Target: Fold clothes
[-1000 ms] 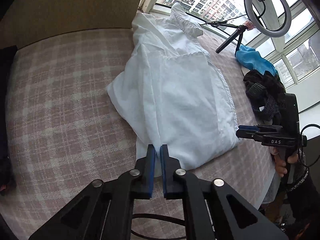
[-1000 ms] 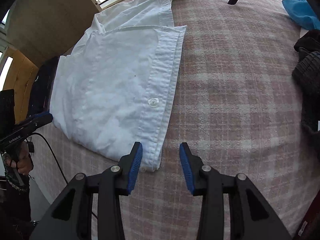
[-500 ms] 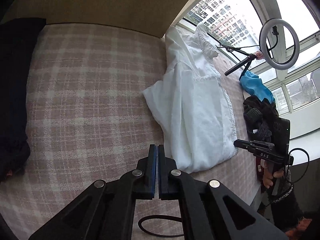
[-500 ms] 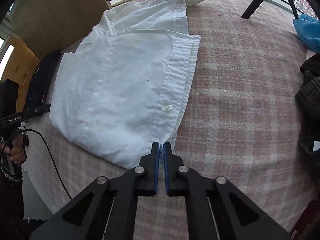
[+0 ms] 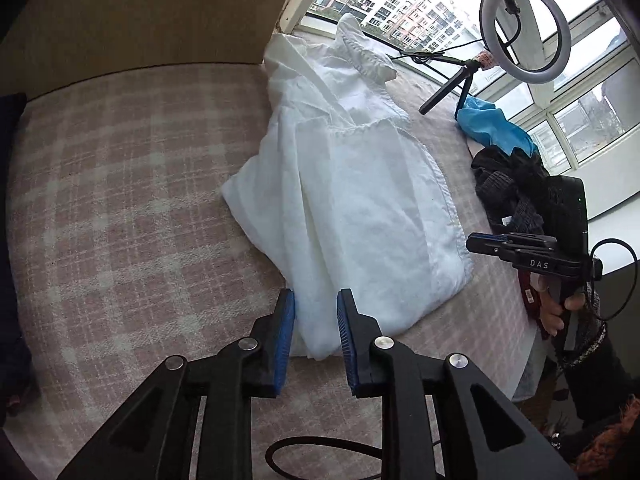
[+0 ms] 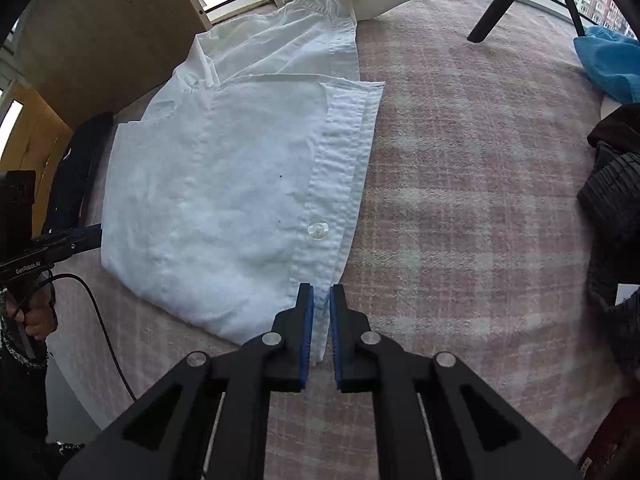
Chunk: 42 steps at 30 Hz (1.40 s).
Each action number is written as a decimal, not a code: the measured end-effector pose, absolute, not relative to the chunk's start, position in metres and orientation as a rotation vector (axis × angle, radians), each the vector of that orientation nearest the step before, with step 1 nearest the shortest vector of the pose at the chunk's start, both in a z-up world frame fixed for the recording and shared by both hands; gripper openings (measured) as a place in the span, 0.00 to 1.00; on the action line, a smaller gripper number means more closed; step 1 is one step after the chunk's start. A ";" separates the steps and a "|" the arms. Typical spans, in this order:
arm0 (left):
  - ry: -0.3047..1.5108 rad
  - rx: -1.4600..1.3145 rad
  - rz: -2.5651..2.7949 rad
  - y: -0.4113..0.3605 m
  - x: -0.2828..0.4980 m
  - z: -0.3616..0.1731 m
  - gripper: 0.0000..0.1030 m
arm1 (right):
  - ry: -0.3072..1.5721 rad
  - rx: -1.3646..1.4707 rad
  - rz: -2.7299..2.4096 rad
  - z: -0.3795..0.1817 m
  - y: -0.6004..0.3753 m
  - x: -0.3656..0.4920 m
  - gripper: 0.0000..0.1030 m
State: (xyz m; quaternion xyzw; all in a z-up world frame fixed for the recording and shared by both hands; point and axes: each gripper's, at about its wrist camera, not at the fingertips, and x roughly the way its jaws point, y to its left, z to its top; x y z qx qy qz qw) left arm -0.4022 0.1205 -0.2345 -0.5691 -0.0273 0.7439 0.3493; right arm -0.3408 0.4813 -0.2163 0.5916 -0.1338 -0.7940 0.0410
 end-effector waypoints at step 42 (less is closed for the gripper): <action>0.105 -1.390 2.175 0.202 -0.510 -0.227 0.32 | -0.428 1.676 -2.537 -0.241 0.501 -0.478 0.31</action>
